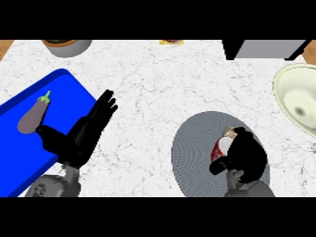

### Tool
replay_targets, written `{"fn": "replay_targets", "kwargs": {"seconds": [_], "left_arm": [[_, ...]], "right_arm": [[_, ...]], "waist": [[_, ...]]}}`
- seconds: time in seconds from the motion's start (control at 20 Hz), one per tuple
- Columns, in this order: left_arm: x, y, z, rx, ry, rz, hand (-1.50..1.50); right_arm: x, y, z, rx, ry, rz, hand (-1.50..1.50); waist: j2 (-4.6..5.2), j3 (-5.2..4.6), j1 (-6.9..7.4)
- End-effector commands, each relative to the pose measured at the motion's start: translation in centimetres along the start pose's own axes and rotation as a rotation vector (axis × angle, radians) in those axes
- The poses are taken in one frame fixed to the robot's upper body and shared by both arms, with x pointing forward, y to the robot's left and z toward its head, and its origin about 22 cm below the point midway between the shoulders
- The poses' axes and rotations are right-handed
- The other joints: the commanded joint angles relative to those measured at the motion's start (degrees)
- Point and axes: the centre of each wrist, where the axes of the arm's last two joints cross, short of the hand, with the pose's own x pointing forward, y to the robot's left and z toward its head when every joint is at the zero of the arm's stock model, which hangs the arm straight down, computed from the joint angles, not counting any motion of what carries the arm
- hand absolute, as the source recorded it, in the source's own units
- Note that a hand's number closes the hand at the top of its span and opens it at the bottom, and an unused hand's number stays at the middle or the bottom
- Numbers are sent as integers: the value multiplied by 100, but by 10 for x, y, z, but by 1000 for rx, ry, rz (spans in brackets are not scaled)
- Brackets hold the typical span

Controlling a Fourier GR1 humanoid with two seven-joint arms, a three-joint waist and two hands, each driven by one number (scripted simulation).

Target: Pick the can from the placemat and place it in the bowl

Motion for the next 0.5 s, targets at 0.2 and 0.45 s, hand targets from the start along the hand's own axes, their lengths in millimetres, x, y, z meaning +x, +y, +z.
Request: {"fn": "replay_targets", "kwargs": {"seconds": [0.2, 0.45], "left_arm": [[-2, 4, 9, -2, -9, -7, 0], [2, 17, 4, 0, -10, -14, 0]], "right_arm": [[18, 15, -3, 13, 131, 50, 150], [-12, 5, -20, 112, -281, 220, 150]], "waist": [[54, 57, 39], [55, 60, 25]]}}
